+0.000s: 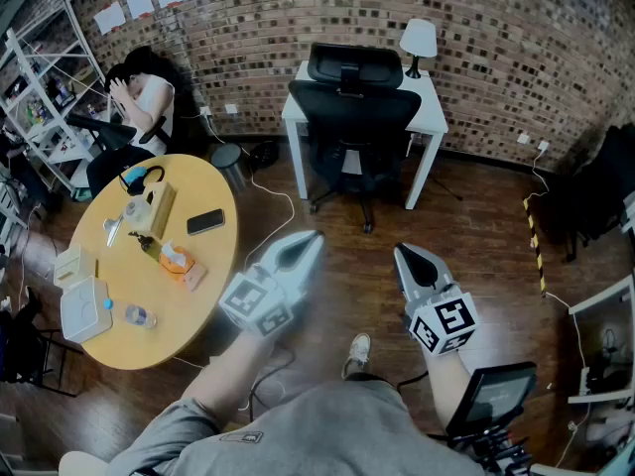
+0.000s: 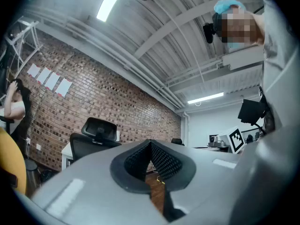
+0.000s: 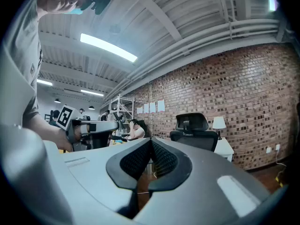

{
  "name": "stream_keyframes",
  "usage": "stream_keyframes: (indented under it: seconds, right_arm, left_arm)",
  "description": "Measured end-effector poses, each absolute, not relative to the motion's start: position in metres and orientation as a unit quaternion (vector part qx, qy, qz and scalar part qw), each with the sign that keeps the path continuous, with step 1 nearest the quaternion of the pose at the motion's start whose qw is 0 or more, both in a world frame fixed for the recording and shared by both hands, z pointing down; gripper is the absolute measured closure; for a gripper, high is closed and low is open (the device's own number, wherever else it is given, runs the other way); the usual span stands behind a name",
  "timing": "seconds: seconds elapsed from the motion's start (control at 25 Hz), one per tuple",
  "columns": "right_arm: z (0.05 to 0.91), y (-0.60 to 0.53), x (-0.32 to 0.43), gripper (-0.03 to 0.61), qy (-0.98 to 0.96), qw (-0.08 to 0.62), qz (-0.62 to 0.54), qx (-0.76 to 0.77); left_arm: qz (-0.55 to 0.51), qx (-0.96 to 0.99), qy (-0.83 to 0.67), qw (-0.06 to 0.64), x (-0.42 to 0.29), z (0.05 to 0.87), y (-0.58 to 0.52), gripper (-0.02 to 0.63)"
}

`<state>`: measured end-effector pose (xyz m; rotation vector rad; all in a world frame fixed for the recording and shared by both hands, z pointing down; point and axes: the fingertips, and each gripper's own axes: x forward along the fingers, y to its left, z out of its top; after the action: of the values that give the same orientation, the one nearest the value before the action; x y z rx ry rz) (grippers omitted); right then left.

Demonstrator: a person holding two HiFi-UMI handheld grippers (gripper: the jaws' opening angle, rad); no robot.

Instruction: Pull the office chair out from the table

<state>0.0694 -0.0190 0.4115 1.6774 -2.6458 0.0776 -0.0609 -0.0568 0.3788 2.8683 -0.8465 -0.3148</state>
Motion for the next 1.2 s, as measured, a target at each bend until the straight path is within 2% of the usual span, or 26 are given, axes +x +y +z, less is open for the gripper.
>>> stream_keyframes:
  seconds: [0.56,1.2]
  right_arm:
    - [0.407,-0.154,0.175,0.565,-0.845,0.007,0.018,0.534]
    - [0.435,-0.306,0.185,0.565,-0.838,0.064,0.019,0.541]
  left_arm:
    - [-0.101,0.939,-0.32,0.071,0.022,0.381,-0.198,0.612]
    - [-0.079,0.941,-0.325,0.051,0.016,0.399,-0.369,0.612]
